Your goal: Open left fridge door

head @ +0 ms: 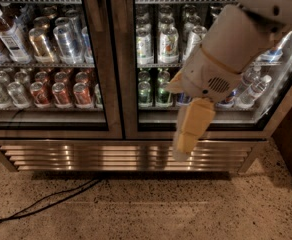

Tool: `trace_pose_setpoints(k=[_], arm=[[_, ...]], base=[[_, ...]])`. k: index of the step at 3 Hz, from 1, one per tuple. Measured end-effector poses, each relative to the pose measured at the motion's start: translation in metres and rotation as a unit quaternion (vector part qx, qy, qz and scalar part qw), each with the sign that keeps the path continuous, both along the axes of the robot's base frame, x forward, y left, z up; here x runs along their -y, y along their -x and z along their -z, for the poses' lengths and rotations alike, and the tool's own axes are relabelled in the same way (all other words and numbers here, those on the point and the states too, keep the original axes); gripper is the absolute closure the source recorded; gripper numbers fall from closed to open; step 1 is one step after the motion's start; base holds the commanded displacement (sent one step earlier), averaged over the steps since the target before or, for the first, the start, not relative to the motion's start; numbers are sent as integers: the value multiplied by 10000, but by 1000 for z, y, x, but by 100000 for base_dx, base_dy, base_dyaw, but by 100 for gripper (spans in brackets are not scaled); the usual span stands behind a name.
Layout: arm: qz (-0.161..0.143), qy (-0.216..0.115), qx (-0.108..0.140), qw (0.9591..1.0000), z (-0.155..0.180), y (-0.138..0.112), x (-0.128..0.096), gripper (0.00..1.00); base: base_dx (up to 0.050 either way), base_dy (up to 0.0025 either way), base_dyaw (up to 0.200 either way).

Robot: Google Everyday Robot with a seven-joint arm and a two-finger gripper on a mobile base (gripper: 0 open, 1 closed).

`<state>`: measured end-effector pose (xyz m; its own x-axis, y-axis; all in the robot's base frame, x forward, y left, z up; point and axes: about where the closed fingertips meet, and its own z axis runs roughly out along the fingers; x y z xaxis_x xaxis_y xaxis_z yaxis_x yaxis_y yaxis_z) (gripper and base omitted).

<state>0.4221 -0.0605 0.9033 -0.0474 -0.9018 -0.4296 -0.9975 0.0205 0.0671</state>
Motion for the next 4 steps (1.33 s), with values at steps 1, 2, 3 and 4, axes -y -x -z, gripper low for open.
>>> trace_pose_setpoints(k=[1,2,3,4], arm=[[-424,-1038,-601,9919,11,8,-39,0],[-768,-2503,-996,9600,27,6,-58,0],[-823,-3152,-1154,9384,36,2,-56,0],[-808,-3134,-1135,9393,36,2,-58,0]], base=[[0,0,0],[0,0,0],[0,0,0],[0,0,0]])
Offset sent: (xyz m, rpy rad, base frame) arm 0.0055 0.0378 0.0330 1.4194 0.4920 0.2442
